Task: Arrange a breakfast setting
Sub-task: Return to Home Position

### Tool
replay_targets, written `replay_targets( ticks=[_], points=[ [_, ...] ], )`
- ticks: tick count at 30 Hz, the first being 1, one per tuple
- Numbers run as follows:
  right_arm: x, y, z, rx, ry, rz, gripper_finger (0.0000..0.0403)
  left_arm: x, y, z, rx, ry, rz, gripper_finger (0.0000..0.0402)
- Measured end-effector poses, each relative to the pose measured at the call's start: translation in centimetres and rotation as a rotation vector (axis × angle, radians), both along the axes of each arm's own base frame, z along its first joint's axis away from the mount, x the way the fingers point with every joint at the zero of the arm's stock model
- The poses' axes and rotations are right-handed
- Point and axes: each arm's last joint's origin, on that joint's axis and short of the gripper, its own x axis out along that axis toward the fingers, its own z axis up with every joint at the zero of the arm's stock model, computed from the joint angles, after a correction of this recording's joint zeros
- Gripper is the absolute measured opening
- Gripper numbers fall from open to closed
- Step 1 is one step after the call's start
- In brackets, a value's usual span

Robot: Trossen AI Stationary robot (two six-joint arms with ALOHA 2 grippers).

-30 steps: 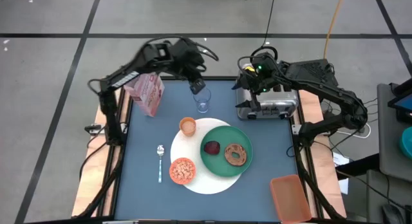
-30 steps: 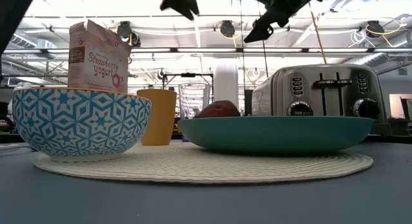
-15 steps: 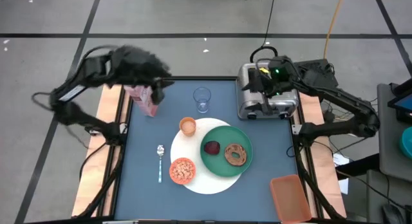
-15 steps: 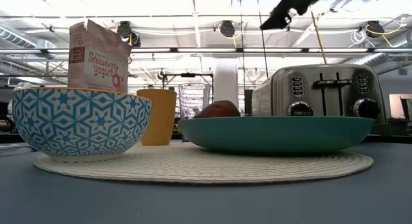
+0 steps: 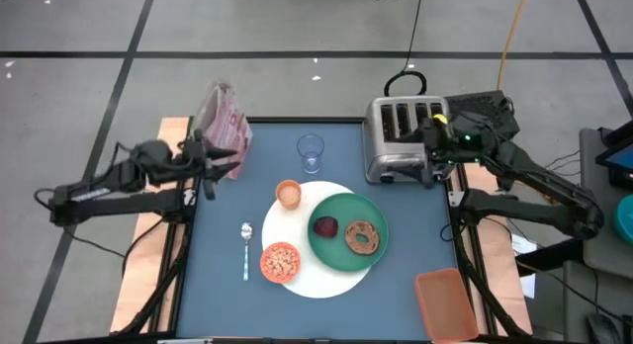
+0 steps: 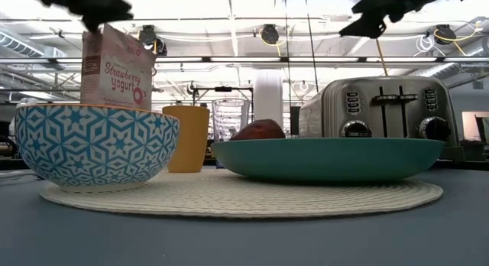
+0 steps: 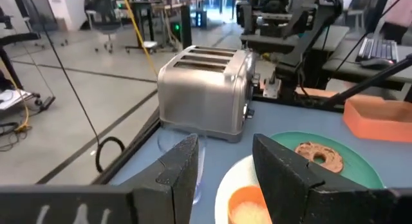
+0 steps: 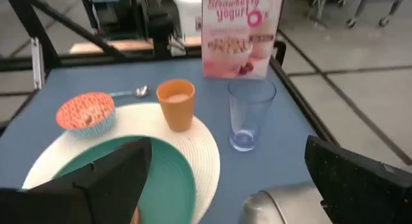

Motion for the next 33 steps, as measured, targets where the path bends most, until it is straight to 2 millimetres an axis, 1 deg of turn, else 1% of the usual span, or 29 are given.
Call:
replay_targets(
  ticks=[3, 6, 10, 12, 14, 16, 18, 24, 33],
  points=[
    [-0.8, 0.5, 0.0, -0.004, -0.051, -0.008, 0.0396, -1.2, -0.3, -3.3, -0.017, -0.027, 0.001, 0.0154],
    [-1.5, 0.9, 0.1, -0.017, -0.083, -0.01, 0.0396, -1.8, -0.4, -6.5, -0.039, -0.061, 0.004, 0.0154],
    [-2.0, 1.2, 0.5, 0.005, -0.125, -0.023, 0.0396, -2.0, -0.5, -9.7, -0.031, -0.161, 0.002, 0.0154],
    [-2.2, 1.3, 0.7, 0.019, -0.145, -0.03, 0.0396, -2.0, -0.5, -10.9, -0.025, -0.192, -0.011, 0.0154],
    [-2.3, 1.4, 0.9, 0.029, -0.169, -0.035, 0.0396, -1.9, -0.6, -11.6, -0.019, -0.217, -0.048, 0.0154],
    [-2.4, 1.4, 1.1, 0.028, -0.183, -0.036, 0.0396, -1.6, -0.7, -12.3, -0.025, -0.202, -0.094, 0.0154],
    [-2.4, 1.4, 1.2, 0.021, -0.193, -0.035, 0.0396, -1.5, -0.8, -12.6, -0.027, -0.201, -0.13, 0.0154],
    [-2.4, 1.4, 1.2, 0.029, -0.193, -0.037, 0.0396, -1.0, -0.8, -14.2, -0.026, -0.218, -0.185, 0.0154],
    [-2.3, 1.4, 1.4, 0.047, -0.215, -0.043, 0.0396, -1.0, -0.9, -14.4, -0.043, -0.206, -0.212, 0.0154]
  ],
)
